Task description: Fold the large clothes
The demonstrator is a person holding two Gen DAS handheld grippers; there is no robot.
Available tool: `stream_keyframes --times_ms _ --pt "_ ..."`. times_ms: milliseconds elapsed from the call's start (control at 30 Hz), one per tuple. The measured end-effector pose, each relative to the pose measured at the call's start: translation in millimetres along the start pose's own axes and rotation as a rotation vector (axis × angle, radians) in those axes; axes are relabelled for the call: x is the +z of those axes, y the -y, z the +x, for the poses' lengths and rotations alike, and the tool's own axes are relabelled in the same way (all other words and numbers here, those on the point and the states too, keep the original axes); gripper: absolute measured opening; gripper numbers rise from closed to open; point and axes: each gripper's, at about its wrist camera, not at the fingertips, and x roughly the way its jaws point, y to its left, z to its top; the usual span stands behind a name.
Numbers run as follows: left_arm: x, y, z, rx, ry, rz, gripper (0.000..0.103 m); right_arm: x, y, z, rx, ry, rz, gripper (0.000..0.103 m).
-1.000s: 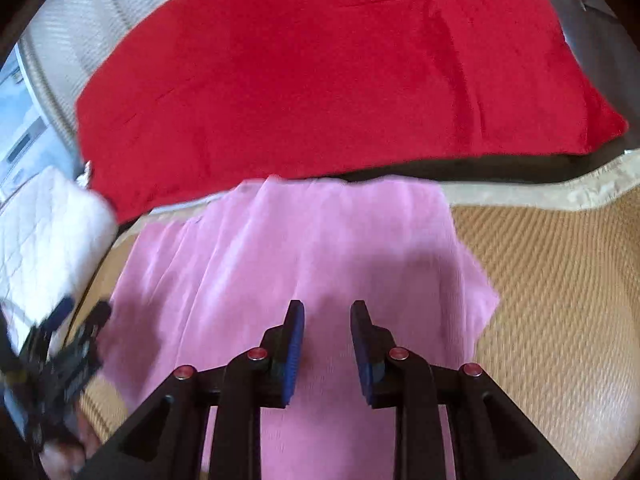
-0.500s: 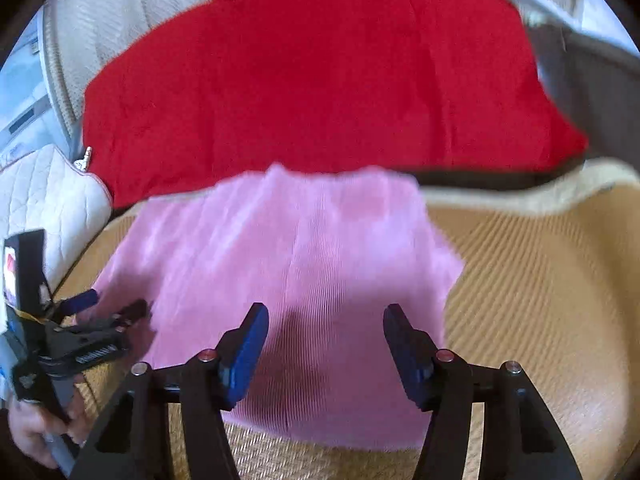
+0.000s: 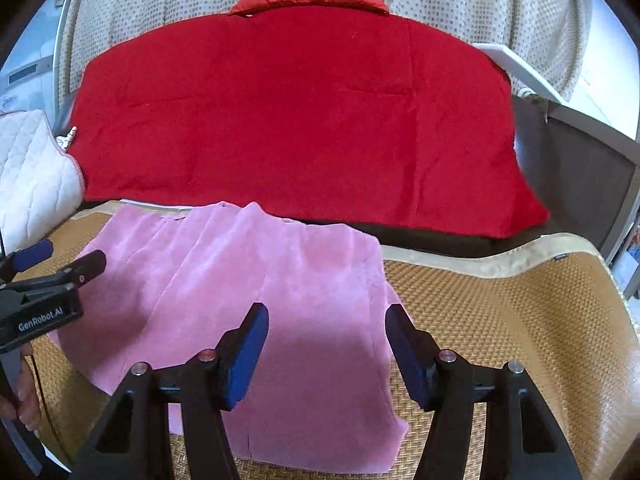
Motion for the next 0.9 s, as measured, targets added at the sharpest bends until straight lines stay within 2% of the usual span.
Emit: stream_keyframes --times_ms 333,600,900 --pt "2 20 -12 0.005 0.072 0.094 0.095 -1 6 5 -0.029 0.004 -0.009 0.065" --pt "3 21 -14 -0.006 0.089 0.1 0.095 -1 4 4 -0.051 0.01 -0.021 0.065" --pt "-1 15 -17 0.011 0.086 0.105 0.095 -9 -4 26 -0.065 -0.089 -0.044 0.065"
